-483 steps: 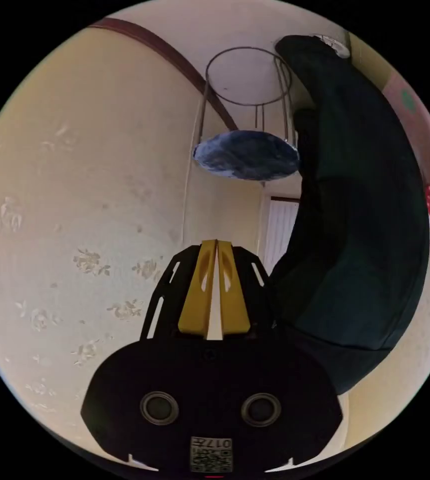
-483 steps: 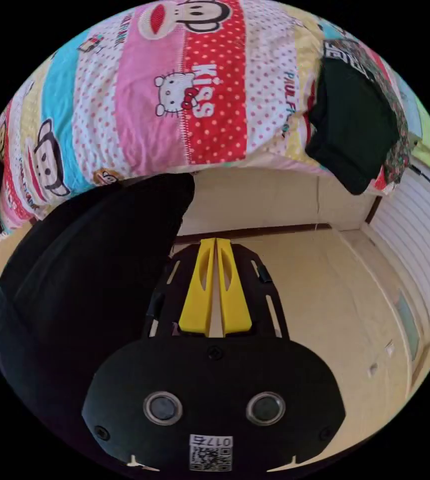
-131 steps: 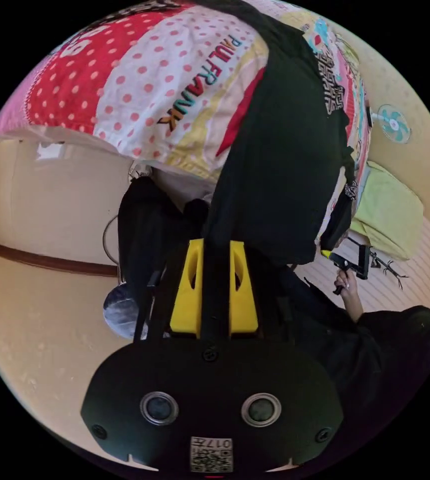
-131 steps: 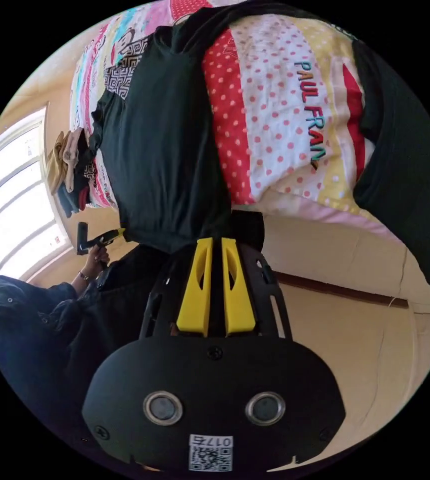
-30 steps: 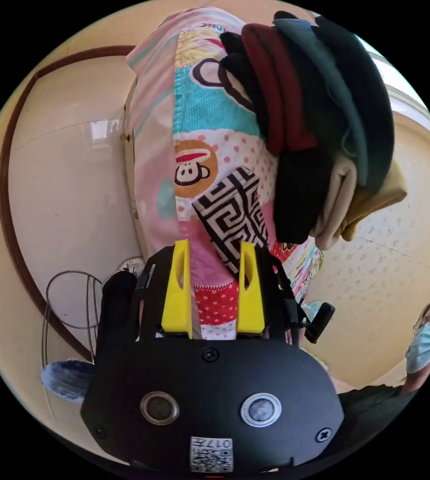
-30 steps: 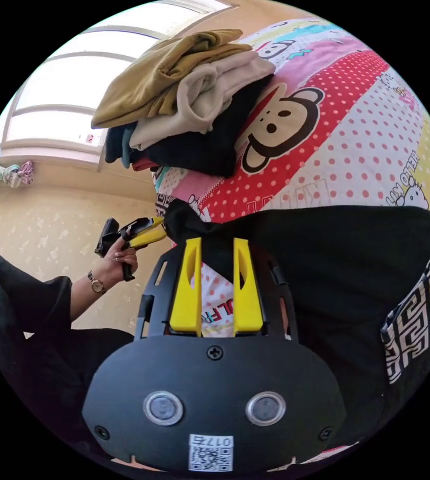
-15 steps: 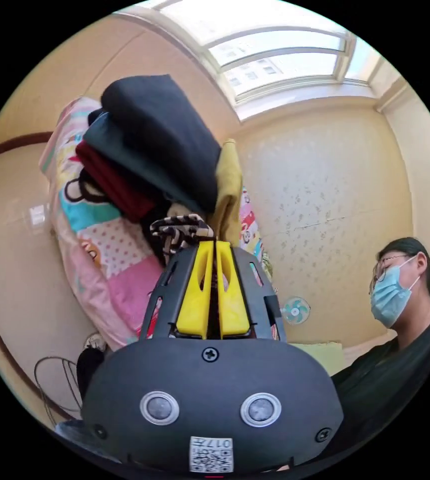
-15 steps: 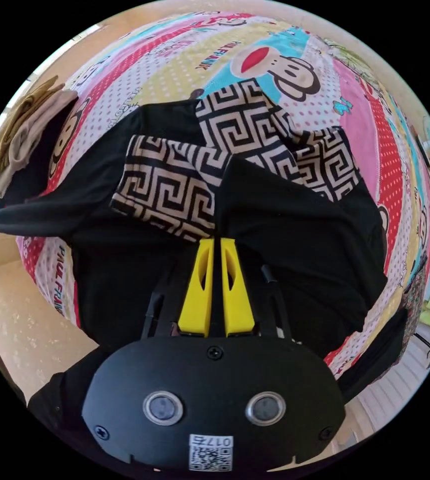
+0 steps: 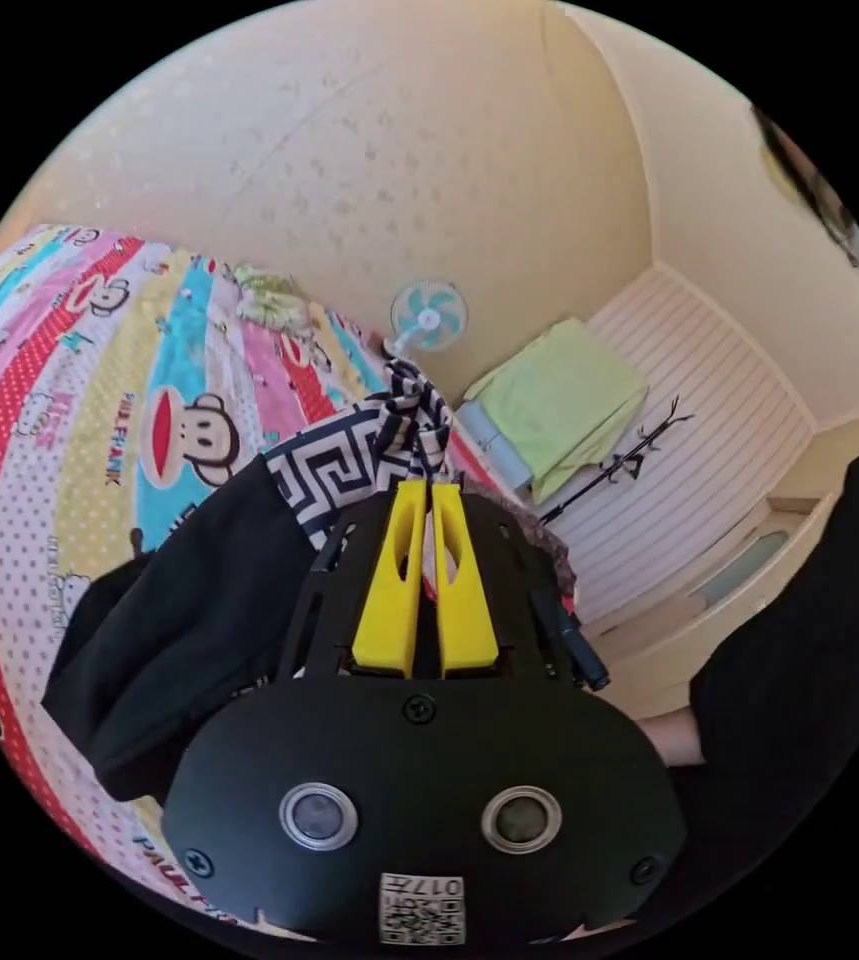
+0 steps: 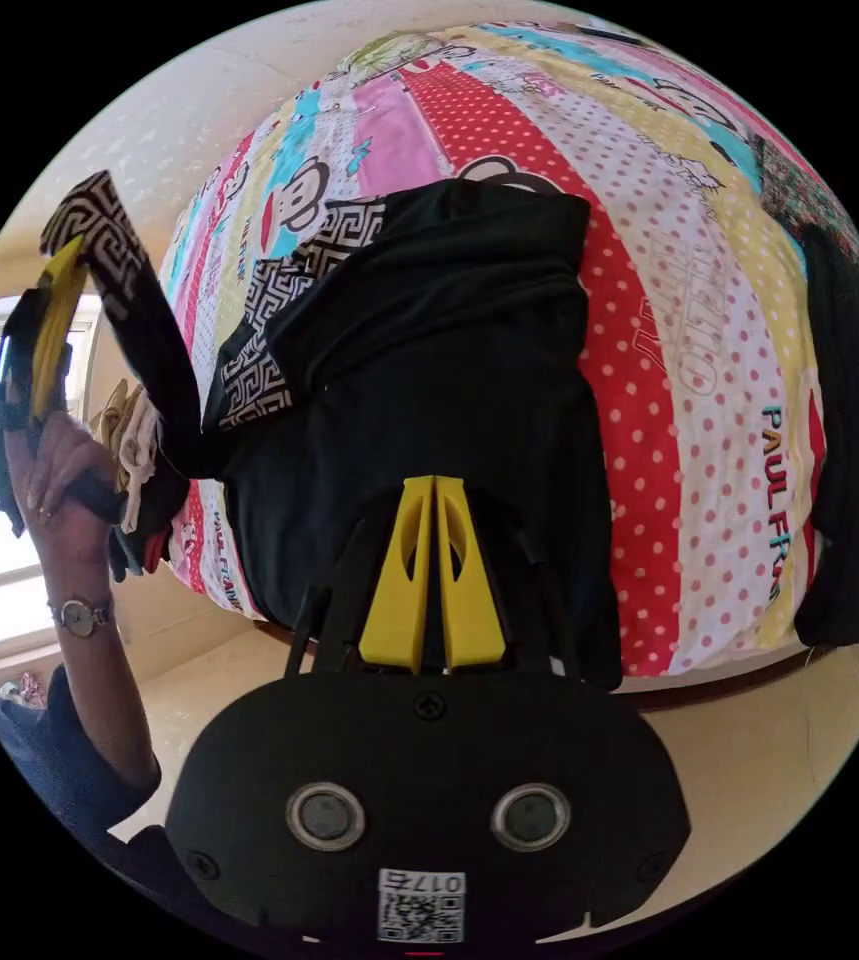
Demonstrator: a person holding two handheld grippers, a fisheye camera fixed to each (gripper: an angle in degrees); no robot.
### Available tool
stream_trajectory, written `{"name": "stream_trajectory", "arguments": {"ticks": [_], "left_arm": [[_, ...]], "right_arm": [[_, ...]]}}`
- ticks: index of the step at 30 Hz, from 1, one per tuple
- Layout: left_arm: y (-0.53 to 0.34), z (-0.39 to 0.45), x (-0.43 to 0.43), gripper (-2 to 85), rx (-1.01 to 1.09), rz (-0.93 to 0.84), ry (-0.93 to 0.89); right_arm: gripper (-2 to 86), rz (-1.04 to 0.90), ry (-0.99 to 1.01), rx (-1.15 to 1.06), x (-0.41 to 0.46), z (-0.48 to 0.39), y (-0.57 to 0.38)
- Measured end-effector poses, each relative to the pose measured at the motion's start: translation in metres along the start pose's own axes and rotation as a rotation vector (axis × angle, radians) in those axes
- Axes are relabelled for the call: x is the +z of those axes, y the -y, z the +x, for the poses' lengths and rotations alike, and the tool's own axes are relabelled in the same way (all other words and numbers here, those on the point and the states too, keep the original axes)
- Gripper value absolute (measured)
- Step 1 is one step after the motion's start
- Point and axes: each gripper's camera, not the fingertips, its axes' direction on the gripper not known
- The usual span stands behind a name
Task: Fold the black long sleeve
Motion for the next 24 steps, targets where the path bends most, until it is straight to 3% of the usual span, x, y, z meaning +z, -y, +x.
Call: {"name": "stream_trajectory", "arguments": {"ticks": [3,4,7,11,13,15,18,20,24], "left_arm": [[-0.029,-0.008,0.081,7.3,-0.105,-0.223,0.041],[-0.037,-0.009,0.082,7.7,-0.124,-0.222,0.021],[-0.081,-0.019,0.041,8.4,-0.229,-0.177,0.013],[-0.15,-0.046,-0.054,10.5,-0.438,-0.223,0.285],[-0.179,-0.06,-0.08,11.2,-0.485,-0.329,0.323],[-0.215,-0.076,-0.088,11.6,-0.499,-0.596,0.247],[-0.251,-0.09,-0.091,12.5,-0.516,-0.755,0.3],[-0.26,-0.104,-0.085,14.1,-0.529,-0.776,0.317],[-0.255,-0.145,-0.048,17.4,-0.55,-0.74,0.256]], "right_arm": [[1.9,-0.006,0.026,0.017,-0.024,0.042,-0.006],[2.7,-0.021,0.014,0.009,-0.032,0.056,-0.007],[4.9,-0.07,-0.022,-0.02,-0.049,0.088,-0.015],[7.9,-0.174,0.006,-0.094,-0.061,0.121,-0.033],[8.9,-0.261,0.024,-0.132,-0.059,0.132,-0.043],[9.8,-0.381,0.027,-0.168,-0.051,0.142,-0.053],[11.6,-0.483,-0.103,-0.212,-0.035,0.159,-0.066],[12.9,-0.492,-0.166,-0.227,-0.021,0.175,-0.063],[11.9,-0.512,-0.037,-0.247,0.008,0.192,-0.042]]}}
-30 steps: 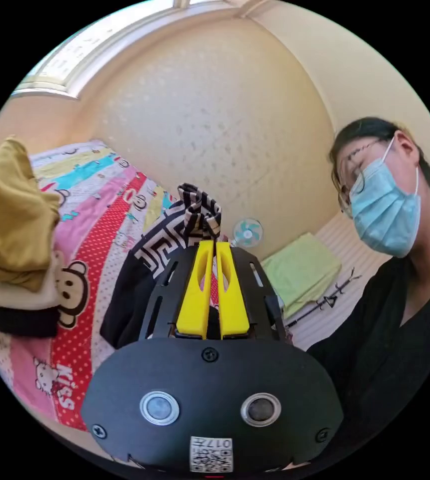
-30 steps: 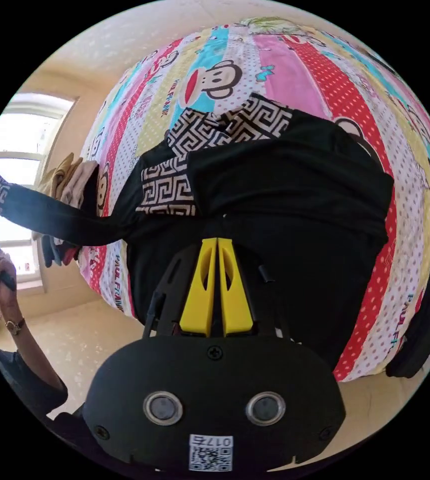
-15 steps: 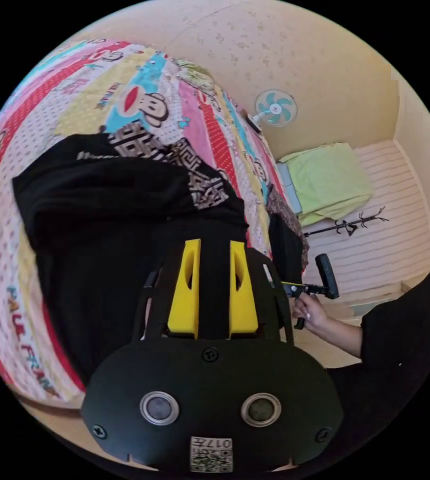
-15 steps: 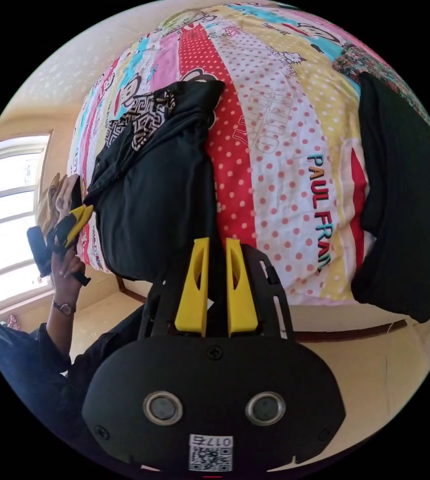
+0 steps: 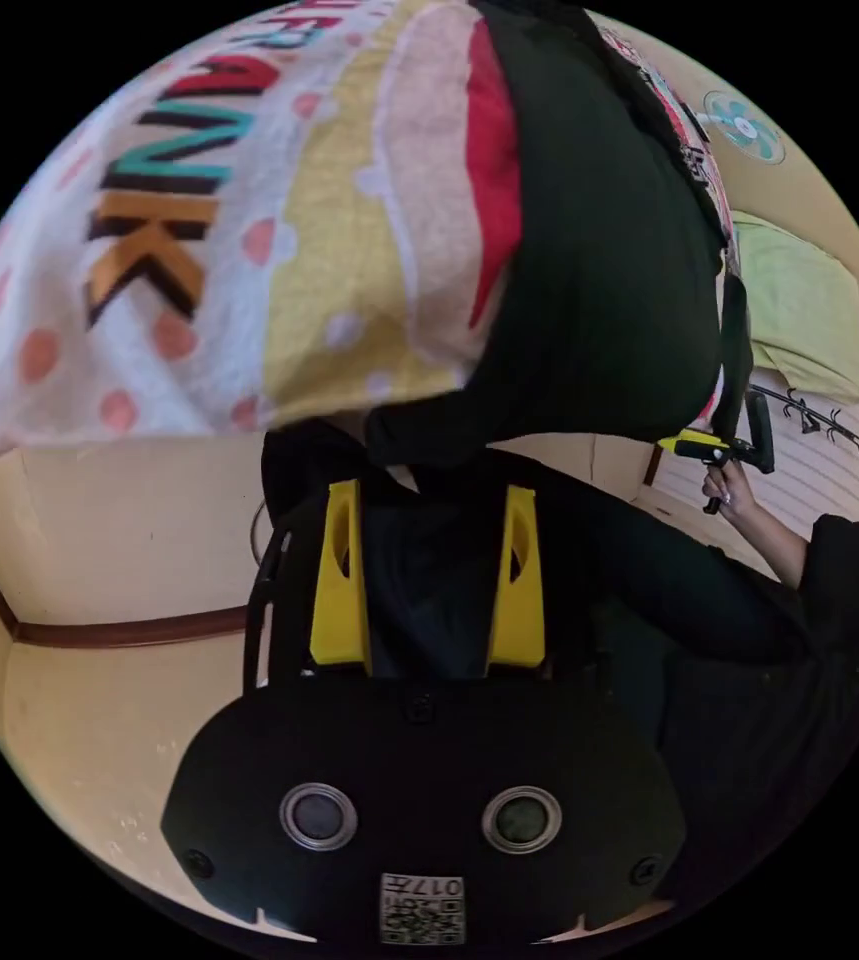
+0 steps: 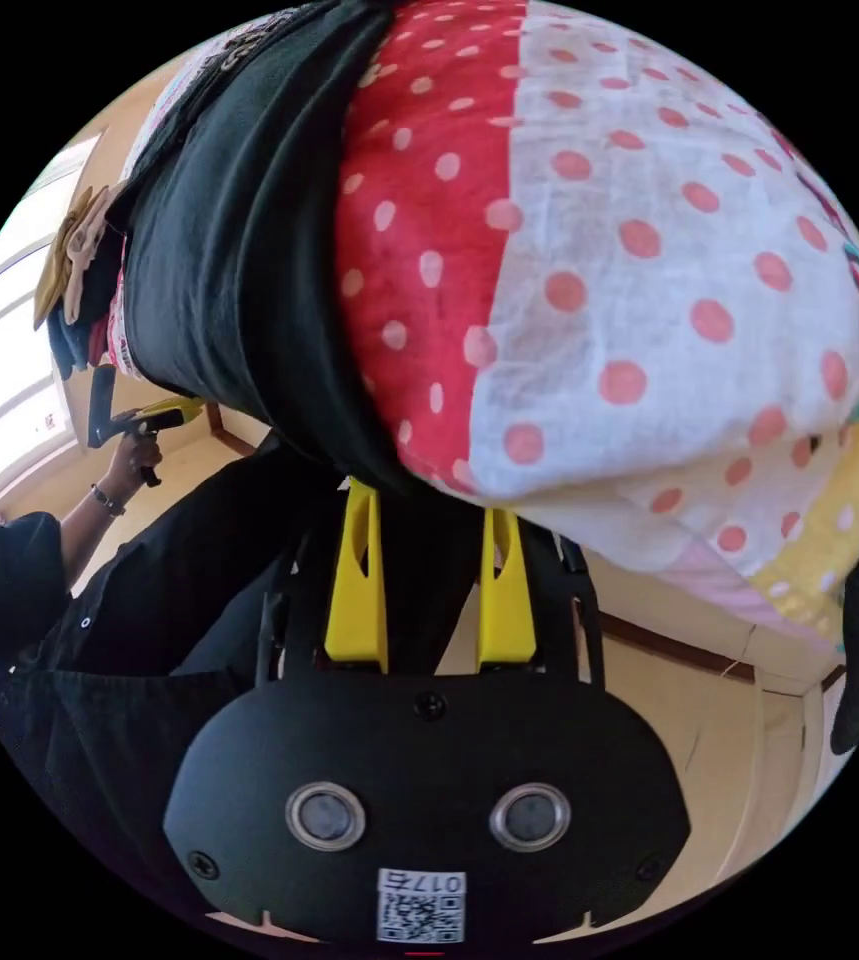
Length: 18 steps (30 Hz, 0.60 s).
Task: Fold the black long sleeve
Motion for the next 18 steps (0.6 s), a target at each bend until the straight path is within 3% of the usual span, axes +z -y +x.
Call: {"name": "stream_trajectory", "arguments": {"ticks": [6,10,13,15,18], "left_arm": [[0.029,0.017,-0.03,3.2,0.128,-0.009,-0.043],[-0.01,0.016,-0.077,3.0,0.174,-0.048,-0.181],[-0.048,0.006,-0.136,3.3,0.159,0.034,-0.546],[-0.065,-0.012,-0.18,3.5,0.093,0.199,-0.864],[-0.04,-0.026,-0.221,3.5,0.081,0.39,-1.151]], "right_arm": [[3.6,-0.027,-0.006,-0.117,-0.016,-0.001,-0.018],[2.9,-0.013,0.314,-0.142,-0.075,0.013,-0.079],[2.5,0.094,0.571,-0.156,-0.13,0.023,-0.117],[2.2,0.157,0.667,-0.168,-0.157,0.028,-0.124],[1.7,0.301,0.84,-0.277,-0.195,0.038,-0.095]]}}
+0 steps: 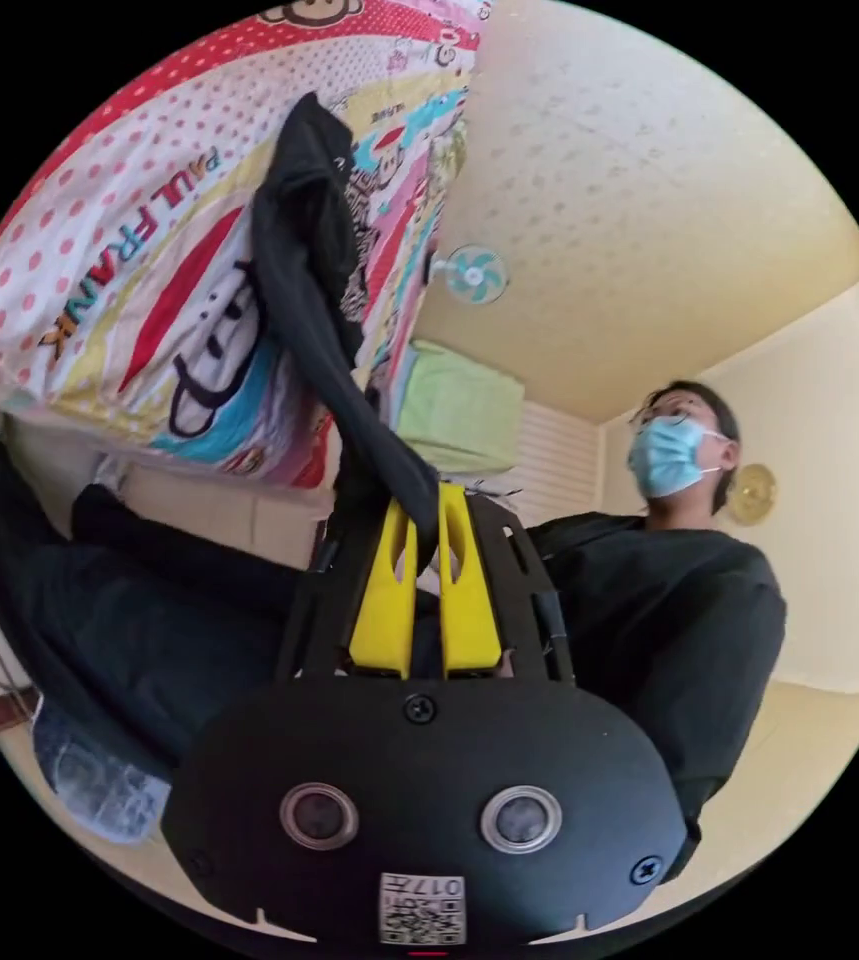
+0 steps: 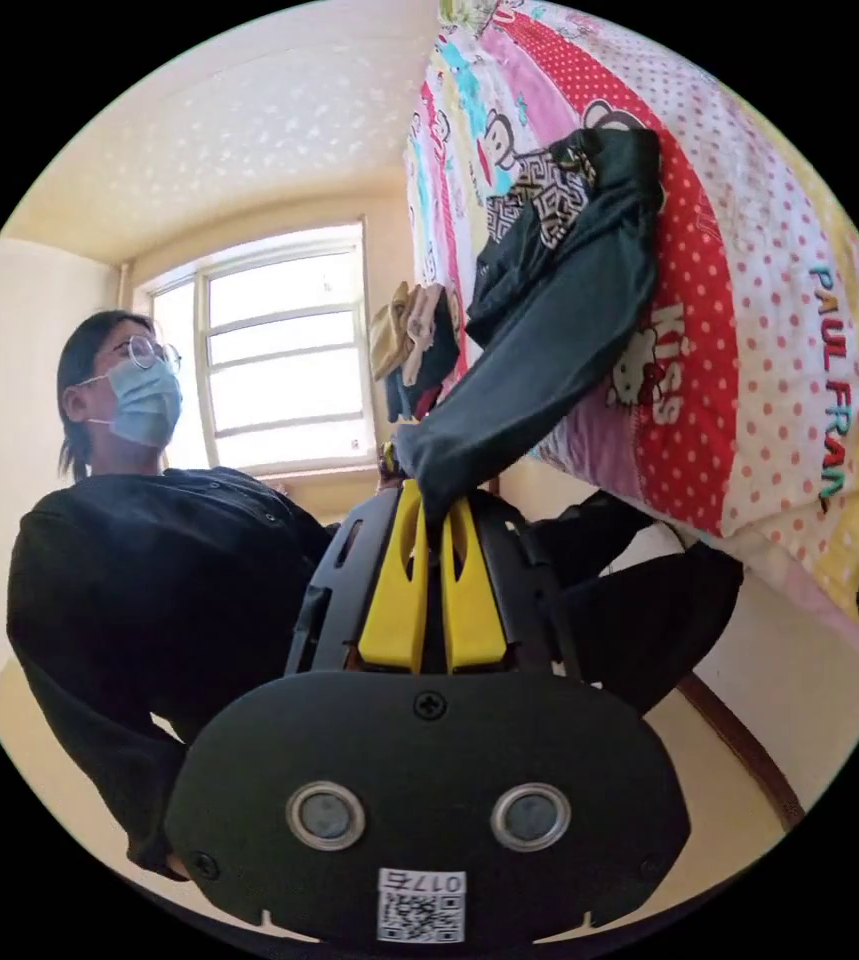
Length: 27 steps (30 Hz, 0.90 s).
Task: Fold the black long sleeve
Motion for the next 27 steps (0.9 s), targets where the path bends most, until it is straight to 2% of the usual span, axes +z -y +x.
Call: {"name": "stream_trajectory", "arguments": {"ticks": [2,5,8,10,13,15,17,18,20,23,25,27], "left_arm": [[0.045,0.011,0.001,3.5,0.076,0.038,-0.105],[0.137,0.006,0.01,4.0,0.124,0.07,-0.26],[0.218,-0.005,0.01,11.2,0.156,0.192,-0.298],[0.246,-0.01,0.001,15.2,0.122,0.288,-0.243],[0.249,0.001,-0.012,16.7,0.114,0.38,0.004],[0.228,0.02,-0.008,16.6,0.152,0.391,0.375],[0.212,0.028,0.007,16.3,0.18,0.373,0.628],[0.205,0.027,0.022,15.9,0.188,0.328,0.737],[0.204,0.013,0.045,14.1,0.166,0.22,0.83],[0.21,-0.021,0.076,5.2,0.054,0.063,0.924],[0.21,-0.024,0.083,1.5,0.049,0.023,0.94],[0.202,-0.004,0.08,0.4,0.136,-0.02,0.866]], "right_arm": [[1.6,0.097,0.15,-0.194,-0.016,0.0,0.057],[2.5,0.225,0.21,-0.304,-0.032,0.022,0.147],[6.2,0.333,0.18,-0.192,-0.042,0.064,0.222],[9.5,0.423,0.082,-0.065,-0.05,0.077,0.238],[11.2,0.466,-0.1,-0.012,-0.053,0.061,0.226],[11.4,0.412,-0.261,-0.011,-0.042,0.045,0.209],[11.1,0.311,-0.539,-0.011,-0.01,0.029,0.182],[10.9,0.286,-0.599,-0.012,0.0,0.027,0.176],[9.4,0.172,-0.748,-0.016,0.04,0.029,0.159],[4.7,0.05,-0.88,-0.001,0.075,0.036,0.154],[3.3,0.039,-0.883,-0.048,0.077,0.02,0.146],[2.7,0.07,-0.841,-0.092,0.065,-0.007,0.13]]}}
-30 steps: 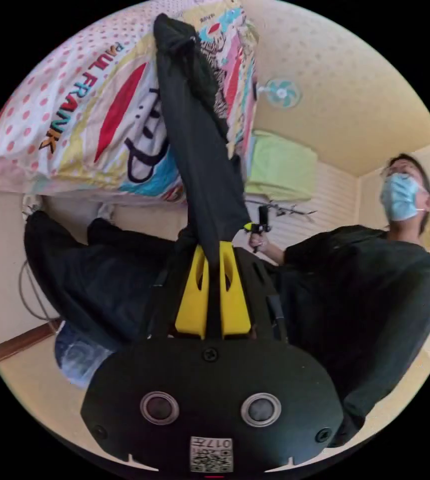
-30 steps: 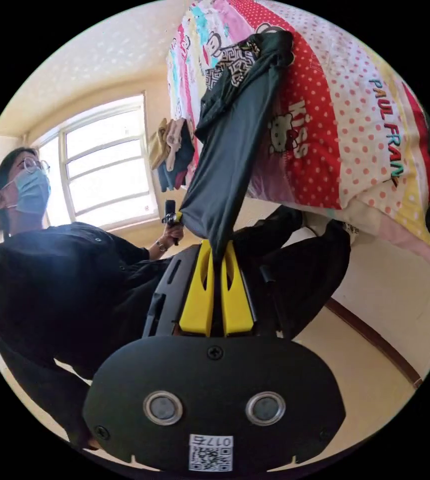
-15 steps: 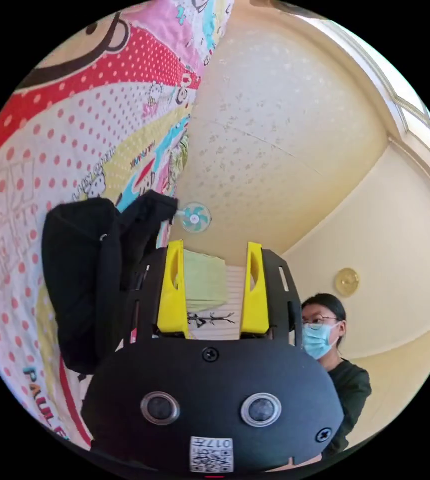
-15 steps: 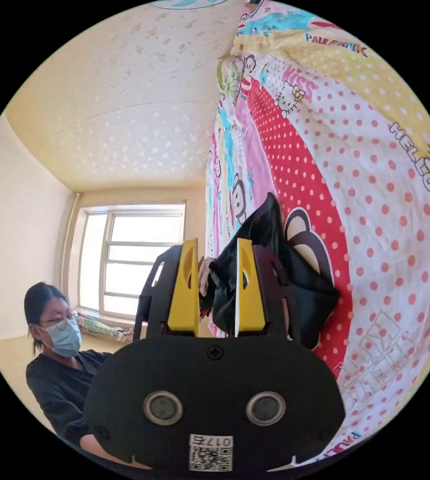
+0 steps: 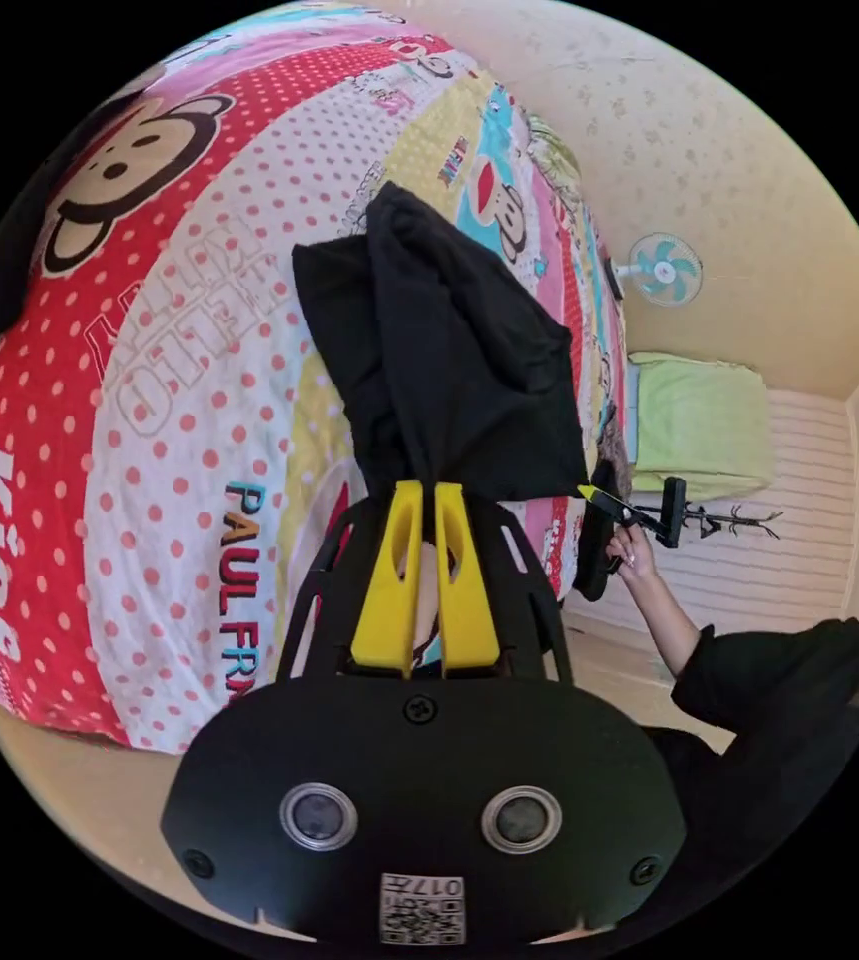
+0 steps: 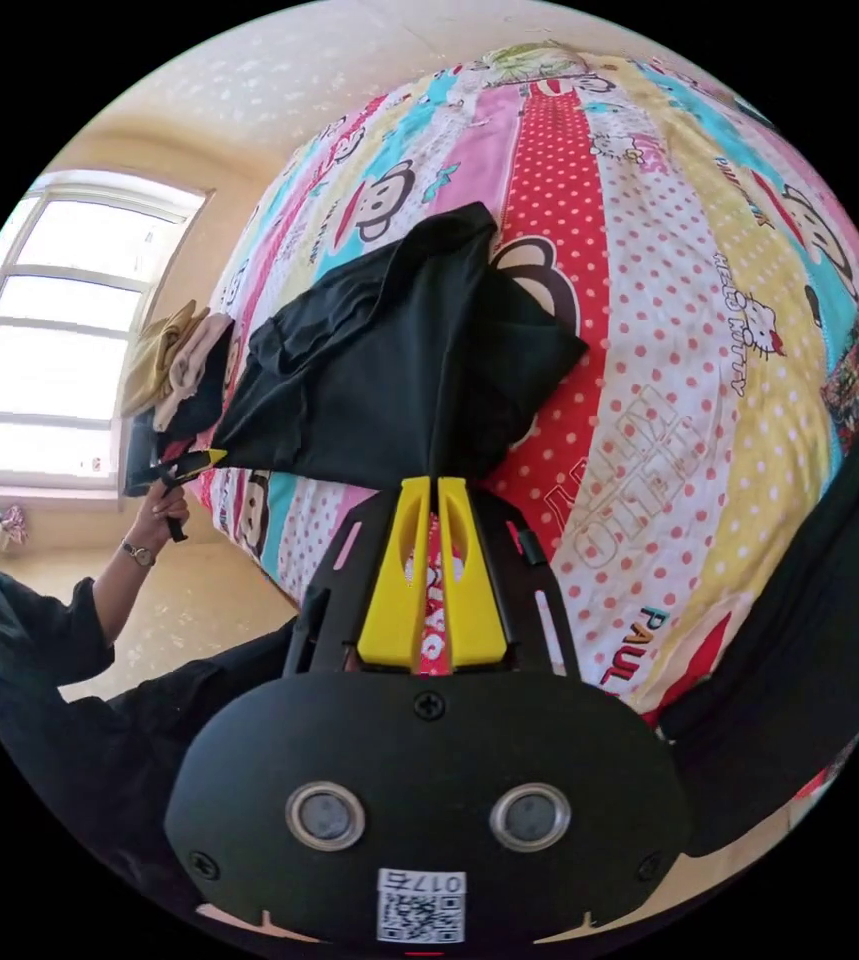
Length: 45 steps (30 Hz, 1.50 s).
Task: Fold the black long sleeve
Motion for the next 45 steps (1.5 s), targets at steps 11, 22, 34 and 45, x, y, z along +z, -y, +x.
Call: {"name": "stream_trajectory", "arguments": {"ticks": [11,22,34,45], "left_arm": [[-0.082,-0.02,0.022,9.1,-0.191,-0.209,0.162],[0.022,0.108,0.094,13.5,0.353,-0.014,0.231],[0.041,0.087,0.118,1.6,0.354,-0.15,0.297],[0.026,-0.023,0.06,12.4,-0.11,0.254,0.016]], "right_arm": [[6.0,-0.316,-0.11,0.061,-0.002,-0.024,-0.082],[9.7,0.009,0.195,0.348,0.054,-0.036,0.034],[1.9,0.291,0.359,0.543,0.031,-0.068,0.028],[10.0,0.179,0.001,0.505,0.041,-0.093,0.038]]}}
